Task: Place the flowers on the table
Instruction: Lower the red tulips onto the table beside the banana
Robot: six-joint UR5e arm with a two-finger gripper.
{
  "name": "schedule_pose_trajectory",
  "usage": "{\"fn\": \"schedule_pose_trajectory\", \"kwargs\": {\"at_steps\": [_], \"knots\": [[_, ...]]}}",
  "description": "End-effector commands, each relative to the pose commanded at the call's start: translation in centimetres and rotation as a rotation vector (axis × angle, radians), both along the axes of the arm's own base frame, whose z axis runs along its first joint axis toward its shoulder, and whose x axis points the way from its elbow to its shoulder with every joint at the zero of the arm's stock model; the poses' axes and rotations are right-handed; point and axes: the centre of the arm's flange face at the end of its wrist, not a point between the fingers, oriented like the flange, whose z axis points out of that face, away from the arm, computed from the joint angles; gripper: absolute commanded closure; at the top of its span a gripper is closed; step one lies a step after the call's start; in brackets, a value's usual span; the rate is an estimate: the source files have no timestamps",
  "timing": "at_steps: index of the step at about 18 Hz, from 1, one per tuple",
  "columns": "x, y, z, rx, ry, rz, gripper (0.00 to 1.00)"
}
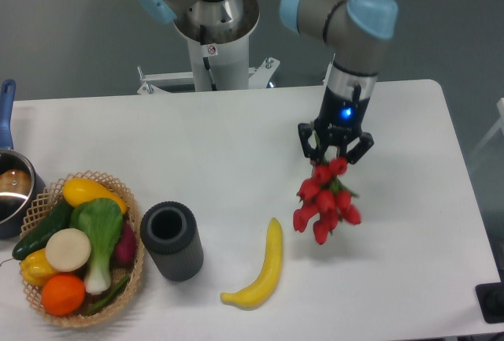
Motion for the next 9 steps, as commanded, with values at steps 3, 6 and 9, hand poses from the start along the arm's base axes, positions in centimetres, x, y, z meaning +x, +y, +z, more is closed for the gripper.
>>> {"fn": "schedule_pose_trajectory", "kwargs": {"at_steps": [3,6,9], "knots": [[-1.1,-0.1,-0.9,-0.063,0.017,0.008,0.59],[-2.5,-0.3,0.6,-0.055,0.059,0.012,0.09],[-4.8,-1.3,3.0,-0.105,0.158,-0.006,0.0]]}}
